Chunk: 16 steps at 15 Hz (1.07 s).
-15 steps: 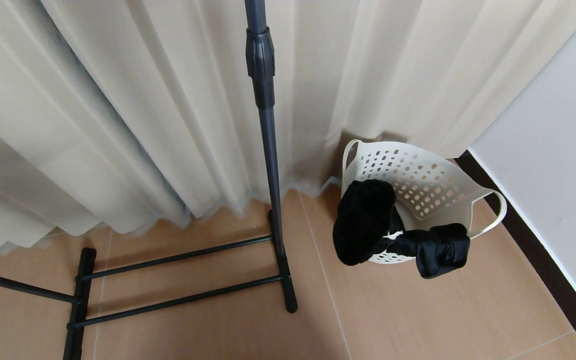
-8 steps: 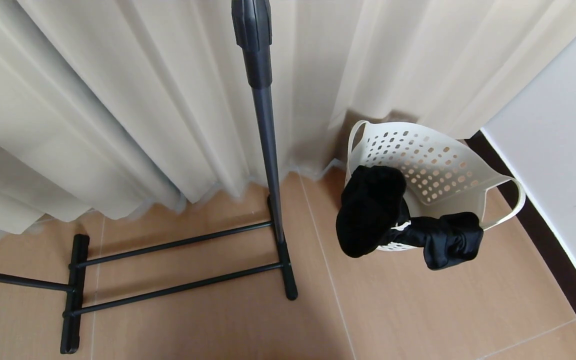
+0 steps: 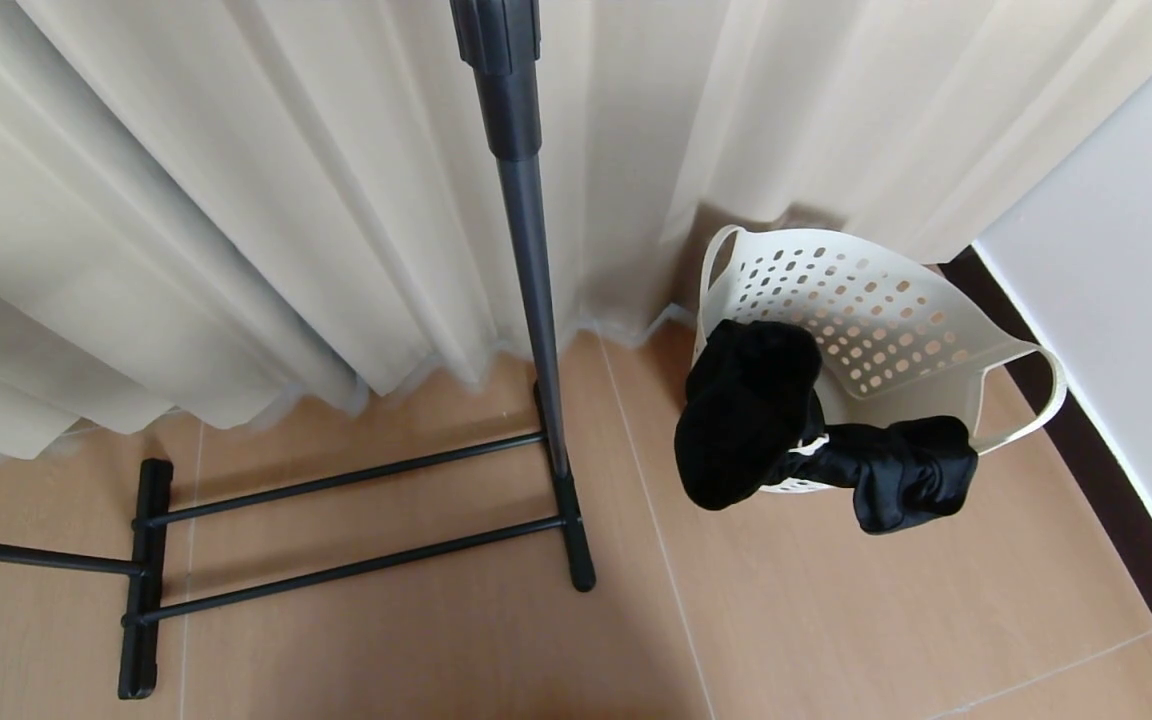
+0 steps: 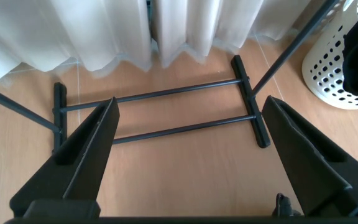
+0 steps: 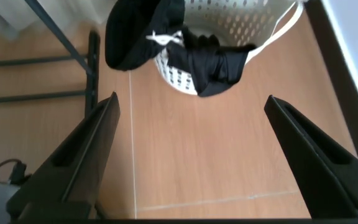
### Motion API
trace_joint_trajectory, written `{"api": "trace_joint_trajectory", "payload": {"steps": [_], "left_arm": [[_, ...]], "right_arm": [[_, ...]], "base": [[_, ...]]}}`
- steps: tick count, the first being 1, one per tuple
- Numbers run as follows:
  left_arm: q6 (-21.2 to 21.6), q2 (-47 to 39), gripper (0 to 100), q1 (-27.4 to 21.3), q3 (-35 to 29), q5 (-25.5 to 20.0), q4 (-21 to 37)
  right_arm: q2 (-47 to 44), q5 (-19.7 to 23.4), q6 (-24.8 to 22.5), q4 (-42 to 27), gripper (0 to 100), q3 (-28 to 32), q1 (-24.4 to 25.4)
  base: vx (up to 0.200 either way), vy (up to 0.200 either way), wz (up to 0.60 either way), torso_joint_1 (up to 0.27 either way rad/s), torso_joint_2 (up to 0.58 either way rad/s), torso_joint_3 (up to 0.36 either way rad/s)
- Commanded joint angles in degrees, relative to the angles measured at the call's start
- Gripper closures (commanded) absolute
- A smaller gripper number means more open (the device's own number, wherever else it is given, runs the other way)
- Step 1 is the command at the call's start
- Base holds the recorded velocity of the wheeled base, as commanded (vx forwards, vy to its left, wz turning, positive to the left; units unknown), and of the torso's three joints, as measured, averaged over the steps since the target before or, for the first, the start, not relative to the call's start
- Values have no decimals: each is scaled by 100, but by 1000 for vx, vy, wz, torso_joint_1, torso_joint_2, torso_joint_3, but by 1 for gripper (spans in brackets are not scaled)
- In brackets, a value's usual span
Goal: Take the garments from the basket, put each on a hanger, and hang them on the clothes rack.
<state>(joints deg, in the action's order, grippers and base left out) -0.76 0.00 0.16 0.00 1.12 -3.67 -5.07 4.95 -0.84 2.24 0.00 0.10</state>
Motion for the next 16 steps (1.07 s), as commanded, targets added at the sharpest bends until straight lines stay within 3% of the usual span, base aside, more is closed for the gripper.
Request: {"api": "trace_joint_trajectory", "payload": {"steps": [1,2,3,4,5,6,7,8,9,11,14,16], "left_arm": [[-4,0,0,2,0,2,-2],[-4,0,0,2,0,2,-2],[-4,0,0,2,0,2,-2],[-4,0,0,2,0,11,-2],[-4,0,0,2,0,11,-2],[-4,0,0,2,0,11,-2],[-4,0,0,2,0,11,-2],[-4,0,0,2,0,37,-2],[-4,0,0,2,0,37,-2],[-4,0,0,2,0,46,-2],[-4,0,0,2,0,46,-2],[-4,0,0,2,0,46,-2]], "right_arm": [[-1927,217,23,198,0,237,43],[-2622,366,49,382,0,501,52],[-2622,366,49,382,0,501,52],[-4257,498,23,962,0,1160,87],[-4942,489,-127,1156,0,1582,219],[-4986,489,-144,1164,0,1617,236],[-6111,463,-619,1129,0,2610,491],[-6665,463,-1058,1024,0,3243,509],[-6911,463,-1278,883,0,3595,518],[-7869,454,-1603,39,0,4957,825],[-8748,419,-1849,-110,0,5933,1089],[-9310,103,-2175,-110,0,6390,1221]], "base": [[0,0,0,0,0,0],[0,0,0,0,0,0],[0,0,0,0,0,0],[0,0,0,0,0,0],[0,0,0,0,0,0],[0,0,0,0,0,0],[0,0,0,0,0,0],[0,0,0,0,0,0],[0,0,0,0,0,0],[0,0,0,0,0,0],[0,0,0,0,0,0],[0,0,0,0,0,0]]}}
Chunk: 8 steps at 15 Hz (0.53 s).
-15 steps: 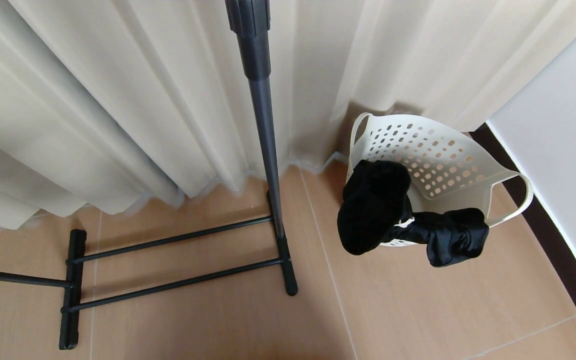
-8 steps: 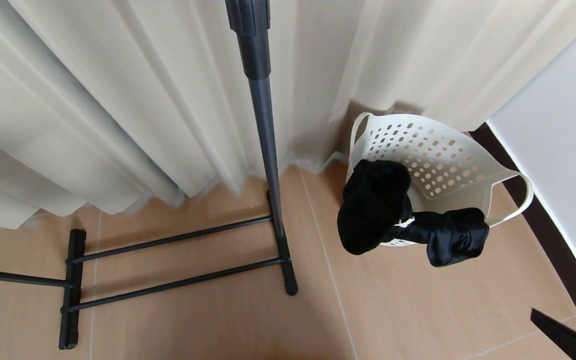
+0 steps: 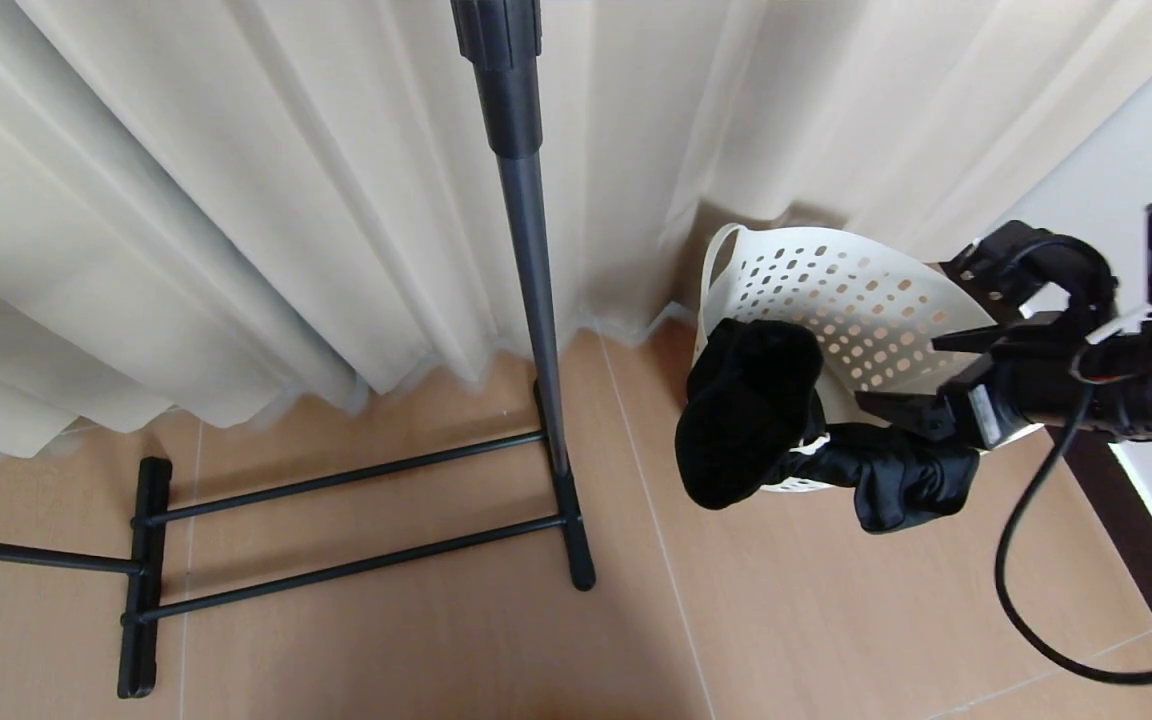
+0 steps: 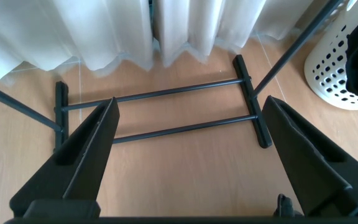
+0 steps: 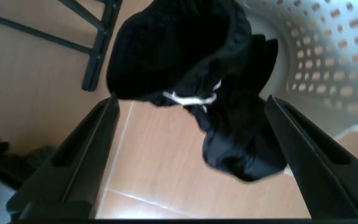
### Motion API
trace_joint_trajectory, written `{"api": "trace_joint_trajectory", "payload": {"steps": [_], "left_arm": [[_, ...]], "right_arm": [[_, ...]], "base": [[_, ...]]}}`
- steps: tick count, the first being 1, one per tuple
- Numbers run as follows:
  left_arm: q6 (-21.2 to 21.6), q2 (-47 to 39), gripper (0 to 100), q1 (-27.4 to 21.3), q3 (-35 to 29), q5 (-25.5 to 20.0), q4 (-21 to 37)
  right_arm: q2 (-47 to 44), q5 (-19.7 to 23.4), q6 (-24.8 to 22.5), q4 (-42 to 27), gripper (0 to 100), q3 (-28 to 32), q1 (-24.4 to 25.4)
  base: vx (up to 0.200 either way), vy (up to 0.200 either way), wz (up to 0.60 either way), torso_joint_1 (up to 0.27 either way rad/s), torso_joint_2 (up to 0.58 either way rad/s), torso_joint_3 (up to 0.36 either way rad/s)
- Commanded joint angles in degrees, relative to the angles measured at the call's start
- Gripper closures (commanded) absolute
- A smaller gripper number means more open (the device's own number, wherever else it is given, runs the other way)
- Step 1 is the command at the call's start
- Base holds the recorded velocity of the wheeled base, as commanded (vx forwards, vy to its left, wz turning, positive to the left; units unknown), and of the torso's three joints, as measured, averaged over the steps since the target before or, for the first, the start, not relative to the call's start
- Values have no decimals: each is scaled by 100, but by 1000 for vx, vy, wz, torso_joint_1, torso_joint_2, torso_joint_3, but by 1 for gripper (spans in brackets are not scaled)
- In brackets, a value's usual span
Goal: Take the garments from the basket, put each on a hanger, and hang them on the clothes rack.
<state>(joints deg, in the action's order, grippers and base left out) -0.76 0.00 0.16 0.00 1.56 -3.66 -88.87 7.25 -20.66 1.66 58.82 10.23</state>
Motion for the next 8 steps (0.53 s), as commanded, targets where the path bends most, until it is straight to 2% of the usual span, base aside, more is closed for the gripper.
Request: {"api": "trace_joint_trajectory", "payload": {"steps": [1,3,4,5,6,8], "left_arm": [[-4,0,0,2,0,2,-3],[-4,0,0,2,0,2,-3],[-4,0,0,2,0,2,-3],[-4,0,0,2,0,2,-3],[-4,0,0,2,0,2,-3],[-4,0,0,2,0,2,-3]], "right_arm": [[-1229,-224,-535,-43,0,648,225],[-1642,-286,-843,-16,0,1070,225],[-1880,-444,-834,-16,0,1395,225],[-2222,-831,-834,-16,0,1852,260],[-2407,-1042,-843,-16,0,2116,304],[-2609,-1103,-852,-16,0,2432,313]], "base": [[0,0,0,0,0,0],[0,0,0,0,0,0],[0,0,0,0,0,0],[0,0,0,0,0,0],[0,0,0,0,0,0],[0,0,0,0,0,0]]}}
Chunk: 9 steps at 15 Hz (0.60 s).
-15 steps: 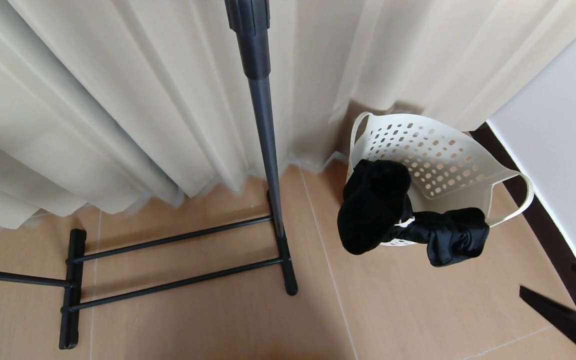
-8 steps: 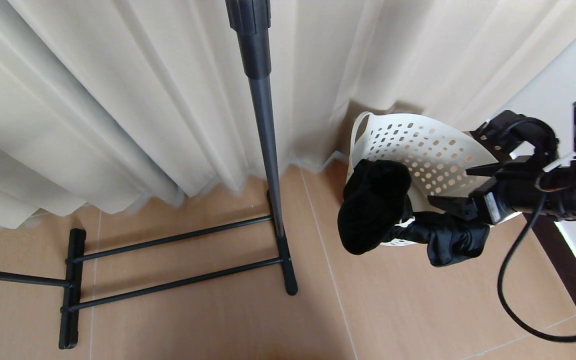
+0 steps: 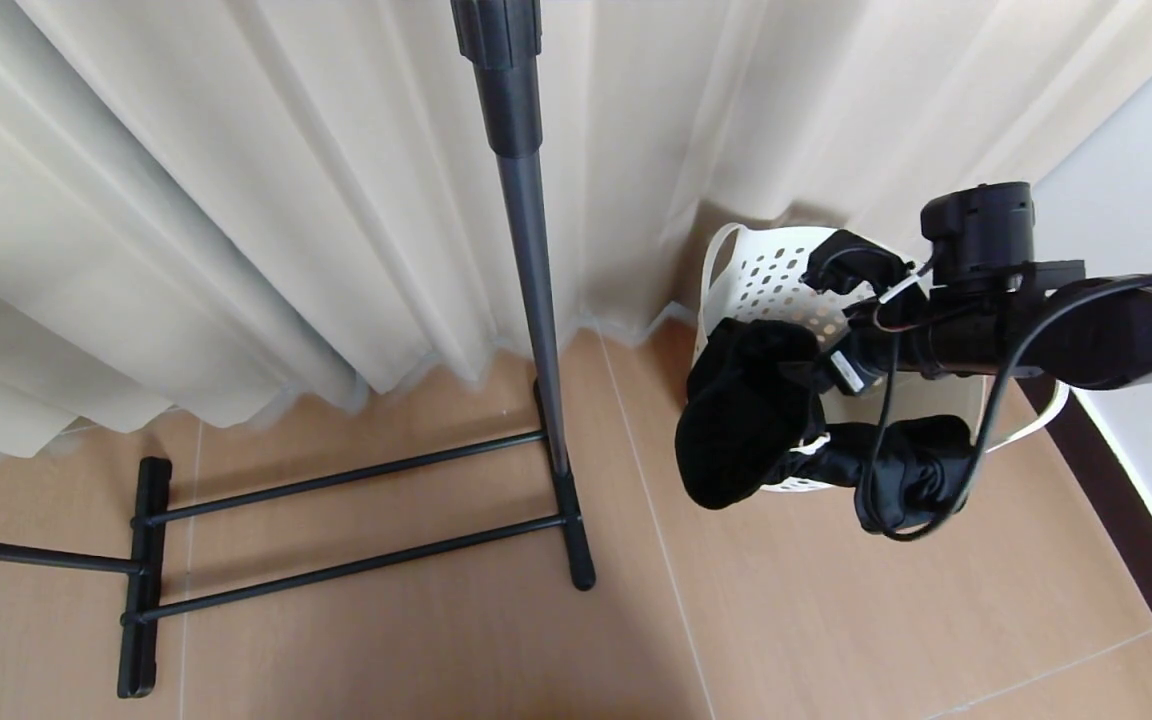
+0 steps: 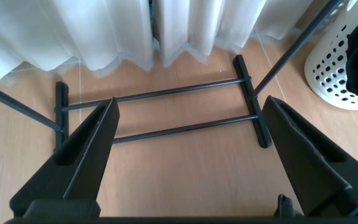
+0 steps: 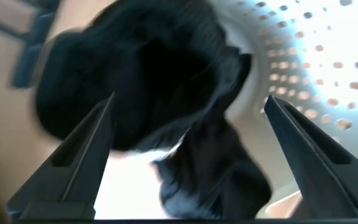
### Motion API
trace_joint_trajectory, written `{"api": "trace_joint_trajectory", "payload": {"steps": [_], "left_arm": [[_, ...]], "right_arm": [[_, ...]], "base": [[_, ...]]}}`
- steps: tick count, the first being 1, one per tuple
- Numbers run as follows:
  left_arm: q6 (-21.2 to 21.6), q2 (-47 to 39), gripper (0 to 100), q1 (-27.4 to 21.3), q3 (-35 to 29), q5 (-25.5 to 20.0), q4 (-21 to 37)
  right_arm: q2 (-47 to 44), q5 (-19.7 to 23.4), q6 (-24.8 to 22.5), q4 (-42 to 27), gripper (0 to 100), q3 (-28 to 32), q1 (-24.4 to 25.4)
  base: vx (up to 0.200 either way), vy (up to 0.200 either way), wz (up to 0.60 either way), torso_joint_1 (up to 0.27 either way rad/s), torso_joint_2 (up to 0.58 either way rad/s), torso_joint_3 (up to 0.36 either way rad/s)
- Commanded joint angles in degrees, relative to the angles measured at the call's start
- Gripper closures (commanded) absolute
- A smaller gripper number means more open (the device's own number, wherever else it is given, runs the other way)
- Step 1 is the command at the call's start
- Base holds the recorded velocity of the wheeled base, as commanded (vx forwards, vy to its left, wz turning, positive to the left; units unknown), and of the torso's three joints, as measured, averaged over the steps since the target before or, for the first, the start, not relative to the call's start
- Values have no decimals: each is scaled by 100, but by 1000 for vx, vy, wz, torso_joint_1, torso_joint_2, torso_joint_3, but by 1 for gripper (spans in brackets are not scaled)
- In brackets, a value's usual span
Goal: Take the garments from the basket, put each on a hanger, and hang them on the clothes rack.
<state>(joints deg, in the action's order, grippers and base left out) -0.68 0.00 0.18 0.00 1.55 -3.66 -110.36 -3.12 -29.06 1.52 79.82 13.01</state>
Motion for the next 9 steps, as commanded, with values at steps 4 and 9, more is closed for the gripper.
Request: {"api": "trace_joint_trajectory", "payload": {"steps": [4,9], "left_arm": [[-11,0,0,-1,0,3,-3],[-11,0,0,-1,0,3,-3]], "right_arm": [[-750,-119,-12,-12,0,780,35],[-1137,-391,23,-3,0,1281,-79]], "base": [[0,0,0,0,0,0],[0,0,0,0,0,0]]}}
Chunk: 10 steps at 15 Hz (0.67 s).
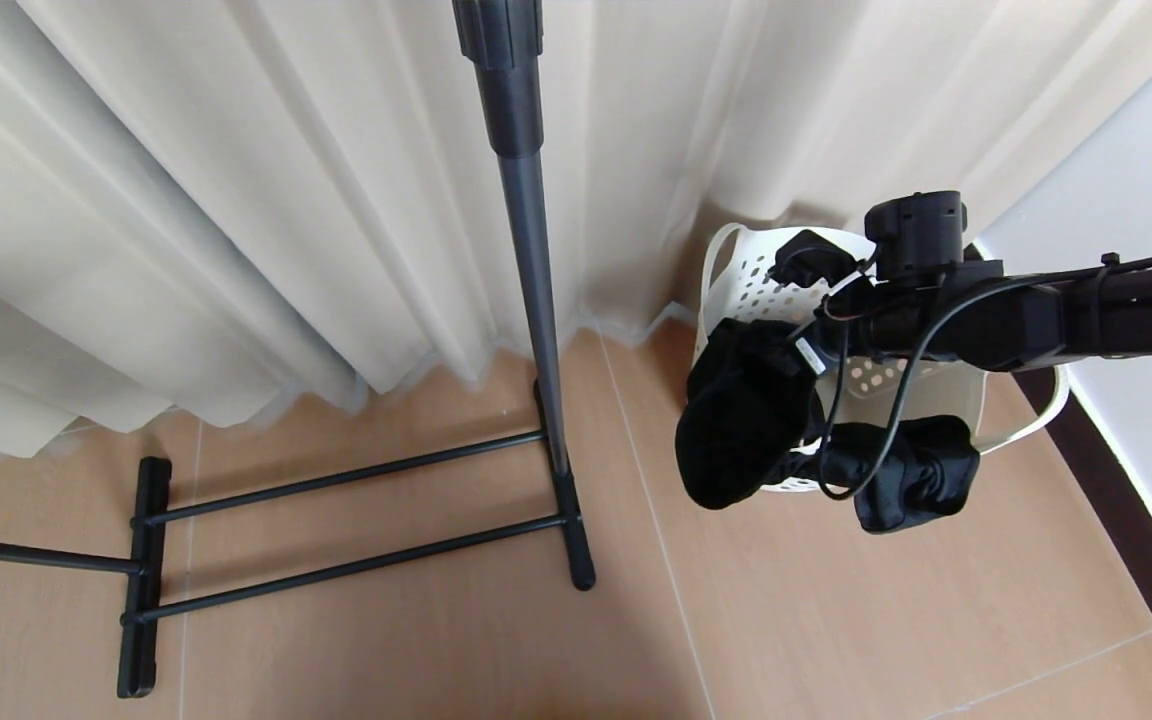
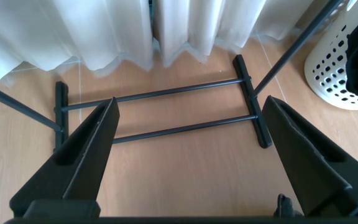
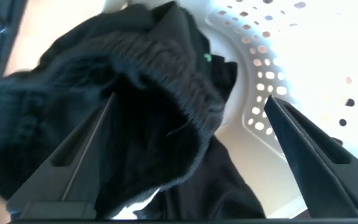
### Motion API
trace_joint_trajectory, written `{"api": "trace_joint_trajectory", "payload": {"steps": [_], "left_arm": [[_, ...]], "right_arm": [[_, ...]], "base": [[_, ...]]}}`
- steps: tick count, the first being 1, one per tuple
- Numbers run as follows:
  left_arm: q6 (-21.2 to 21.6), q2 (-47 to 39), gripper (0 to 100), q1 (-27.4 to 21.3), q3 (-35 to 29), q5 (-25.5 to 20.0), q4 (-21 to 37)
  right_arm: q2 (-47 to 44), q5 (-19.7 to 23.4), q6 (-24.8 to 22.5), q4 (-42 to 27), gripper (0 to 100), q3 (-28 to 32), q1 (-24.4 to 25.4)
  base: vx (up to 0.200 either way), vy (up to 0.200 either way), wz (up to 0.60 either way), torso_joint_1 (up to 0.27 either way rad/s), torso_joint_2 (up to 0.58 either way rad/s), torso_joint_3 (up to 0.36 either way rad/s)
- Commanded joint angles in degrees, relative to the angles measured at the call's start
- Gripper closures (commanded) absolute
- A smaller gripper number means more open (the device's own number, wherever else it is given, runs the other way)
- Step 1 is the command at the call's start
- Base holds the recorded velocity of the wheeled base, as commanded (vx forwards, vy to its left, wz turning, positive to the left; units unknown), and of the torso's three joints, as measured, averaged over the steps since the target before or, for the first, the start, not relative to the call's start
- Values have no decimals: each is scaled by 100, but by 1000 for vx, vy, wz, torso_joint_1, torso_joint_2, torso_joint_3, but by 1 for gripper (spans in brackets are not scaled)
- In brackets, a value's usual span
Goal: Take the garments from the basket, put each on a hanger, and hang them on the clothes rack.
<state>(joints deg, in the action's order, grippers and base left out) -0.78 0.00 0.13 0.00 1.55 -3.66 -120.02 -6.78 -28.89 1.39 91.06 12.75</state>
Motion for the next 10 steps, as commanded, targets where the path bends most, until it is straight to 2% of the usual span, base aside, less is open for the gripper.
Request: {"api": "trace_joint_trajectory", "payload": {"steps": [1,4,5,10], "left_arm": [[-1,0,0,4,0,3,-3],[-1,0,0,4,0,3,-3],[-1,0,0,4,0,3,-3],[-19,0,0,4,0,12,-3]], "right_arm": [[-242,-43,15,19,0,236,-62],[-365,-43,68,28,0,412,-115],[-373,-43,103,37,100,430,-133],[-57,27,279,46,100,113,-106]], "base": [[0,0,0,0,0,0],[0,0,0,0,0,0],[0,0,0,0,0,0],[0,0,0,0,0,0]]}}
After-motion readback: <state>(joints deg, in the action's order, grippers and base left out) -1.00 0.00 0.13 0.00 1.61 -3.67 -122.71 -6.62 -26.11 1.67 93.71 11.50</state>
